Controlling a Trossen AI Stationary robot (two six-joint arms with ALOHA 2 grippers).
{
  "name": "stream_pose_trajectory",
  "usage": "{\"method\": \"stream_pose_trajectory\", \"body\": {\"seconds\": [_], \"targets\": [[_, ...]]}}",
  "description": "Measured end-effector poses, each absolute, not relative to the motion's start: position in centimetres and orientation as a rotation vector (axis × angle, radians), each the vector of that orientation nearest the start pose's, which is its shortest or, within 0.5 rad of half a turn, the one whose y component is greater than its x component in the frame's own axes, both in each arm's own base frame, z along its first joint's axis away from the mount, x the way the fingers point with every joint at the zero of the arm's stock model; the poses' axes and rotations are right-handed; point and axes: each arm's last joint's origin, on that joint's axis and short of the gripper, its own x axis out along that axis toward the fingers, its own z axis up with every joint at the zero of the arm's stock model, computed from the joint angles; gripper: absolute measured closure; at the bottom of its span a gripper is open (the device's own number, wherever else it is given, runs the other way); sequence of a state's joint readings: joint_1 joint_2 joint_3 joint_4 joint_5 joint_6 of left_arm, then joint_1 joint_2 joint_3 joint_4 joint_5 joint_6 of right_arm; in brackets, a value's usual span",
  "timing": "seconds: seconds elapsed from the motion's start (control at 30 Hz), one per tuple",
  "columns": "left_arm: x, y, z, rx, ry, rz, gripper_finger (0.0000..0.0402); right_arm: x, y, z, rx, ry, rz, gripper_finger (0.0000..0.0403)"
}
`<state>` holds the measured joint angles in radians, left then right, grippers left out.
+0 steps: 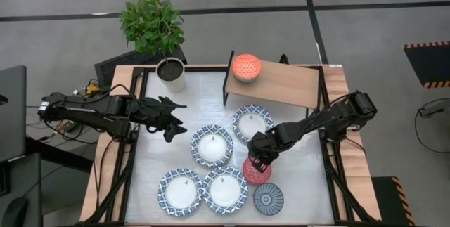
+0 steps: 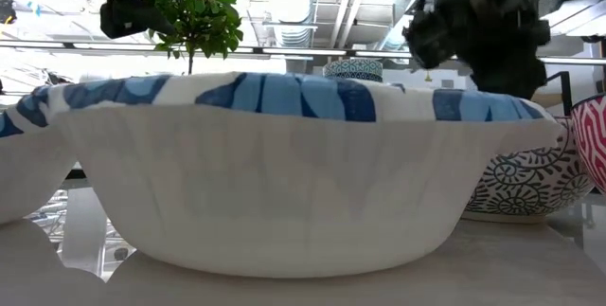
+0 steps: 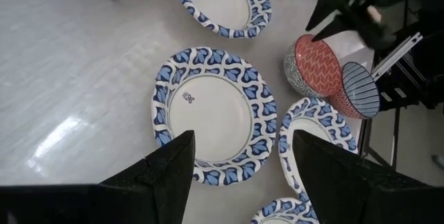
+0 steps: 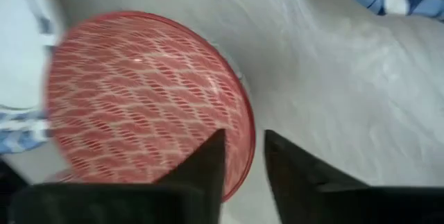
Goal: Place and stack bowls onto a shelf
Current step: Stack the blue bowl on top of the orange bowl on the shelf
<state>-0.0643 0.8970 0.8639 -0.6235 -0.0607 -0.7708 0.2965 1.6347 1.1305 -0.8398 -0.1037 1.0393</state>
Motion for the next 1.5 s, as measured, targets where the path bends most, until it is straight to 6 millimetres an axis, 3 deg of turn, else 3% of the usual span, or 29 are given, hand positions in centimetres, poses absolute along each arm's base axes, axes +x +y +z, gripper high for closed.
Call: {"method": "stream_pose_trajectory", "body": {"seconds": [0.17,0.33,0.47,0.6,0.8,0.93,1.07,1.23,1.37,1.5], "targets": [[17.8,-1.0,30.3,-0.695,0.623,0.246,0.0173,27.3,10.0,23.5,0.843,1.273,-0.402,0.0182],[17.8,-1.0,30.3,-0.694,0.623,0.245,0.0173,25.1,14.3,24.2,0.943,1.274,-0.419,0.0167],[17.8,-1.0,30.3,-0.681,0.624,0.24,0.0173,24.0,18.0,22.8,0.998,1.316,-0.448,0.0172],[17.8,-1.0,30.3,-0.655,0.627,0.231,0.0173,24.3,20.3,20.8,1.017,1.331,-0.45,0.0174],[17.8,-1.0,30.3,-0.653,0.627,0.23,0.0173,24.8,21.5,17.6,0.971,1.402,-0.508,0.0175],[17.9,-1.0,30.3,-0.655,0.624,0.23,0.0173,24.9,21.6,17.0,0.957,1.41,-0.52,0.0177],[17.9,-1.0,30.3,-0.659,0.622,0.231,0.0173,24.9,21.6,17.0,0.971,1.42,-0.536,0.0229],[17.9,-1.0,30.3,-0.656,0.622,0.231,0.0173,24.9,21.6,17.0,1.011,1.425,-0.556,0.0366],[17.8,-1.0,30.3,-0.652,0.625,0.231,0.0173,24.7,21.6,17.5,1.039,1.436,-0.556,0.0365],[17.8,-1.0,30.3,-0.652,0.625,0.23,0.0173,24.2,21.5,19.9,1.091,1.433,-0.488,0.0365]]}}
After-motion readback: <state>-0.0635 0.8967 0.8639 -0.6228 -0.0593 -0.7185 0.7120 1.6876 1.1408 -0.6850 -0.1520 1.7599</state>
